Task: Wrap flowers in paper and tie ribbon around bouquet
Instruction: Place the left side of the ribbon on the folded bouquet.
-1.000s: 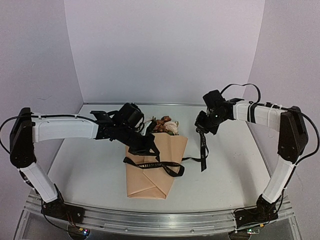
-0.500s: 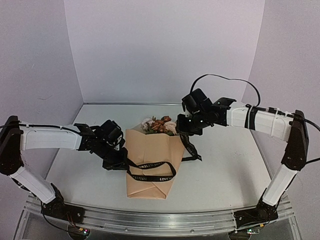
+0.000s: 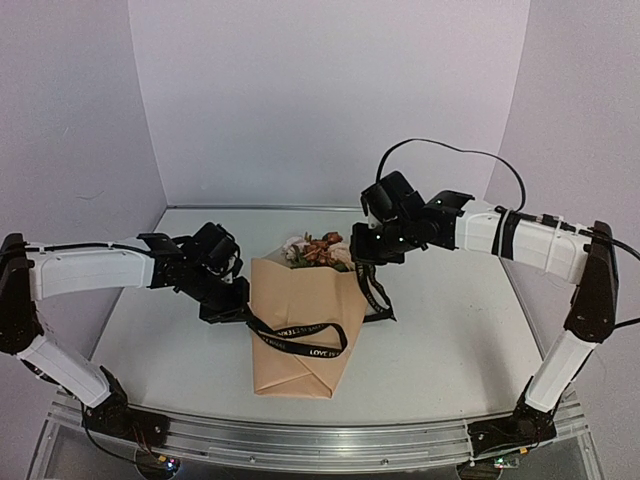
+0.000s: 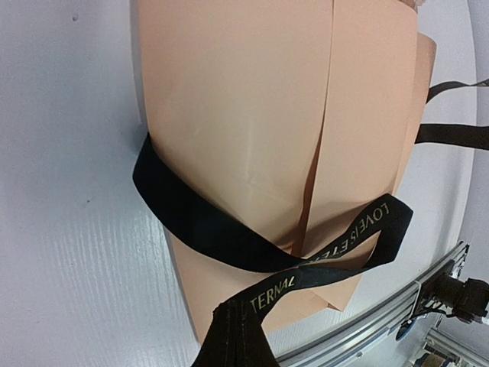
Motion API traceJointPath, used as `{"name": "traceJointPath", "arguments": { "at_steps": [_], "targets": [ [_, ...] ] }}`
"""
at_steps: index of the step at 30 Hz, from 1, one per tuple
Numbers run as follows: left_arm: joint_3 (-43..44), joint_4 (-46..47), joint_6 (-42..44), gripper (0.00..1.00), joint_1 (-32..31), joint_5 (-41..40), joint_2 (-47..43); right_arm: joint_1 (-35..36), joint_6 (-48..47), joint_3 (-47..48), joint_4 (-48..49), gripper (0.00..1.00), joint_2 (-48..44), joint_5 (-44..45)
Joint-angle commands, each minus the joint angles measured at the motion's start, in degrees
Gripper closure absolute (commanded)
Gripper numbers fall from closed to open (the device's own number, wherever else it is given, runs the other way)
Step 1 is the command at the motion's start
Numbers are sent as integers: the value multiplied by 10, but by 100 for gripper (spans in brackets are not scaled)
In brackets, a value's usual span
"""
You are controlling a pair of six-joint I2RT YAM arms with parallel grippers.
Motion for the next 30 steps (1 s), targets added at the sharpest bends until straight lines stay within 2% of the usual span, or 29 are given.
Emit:
{"name": "traceJointPath", "arguments": {
  "at_steps": [1,4,9,14,16,19,21,24,26,30],
  "targets": [
    [76,-25,65,100,35,-15,22,-1,-2,44,-11,100,-14,55],
    [121,-29,98,100,56,-3,58,-1,4,55,-11,100,-16,68],
    [170,-27,128,100,81,21,96,0,-12,66,0,100,-21,41],
    [204,-24,148,100,85,45,103,-4,8,61,-20,100,-18,80],
    [209,-10,162,100,85,80,97,-12,22,65,-32,100,-12,83],
    [195,60,188,100,76,181,65,-37,39,74,-37,100,0,57],
    [205,94,202,100,56,226,56,-53,45,83,-38,100,5,32],
    [254,118,241,100,-14,258,90,-72,46,95,-38,100,12,2],
    [294,146,249,100,-54,293,138,-87,50,101,-38,100,18,-25],
    [414,134,275,100,-111,328,253,-118,55,102,-36,100,31,-92]
  ]
}}
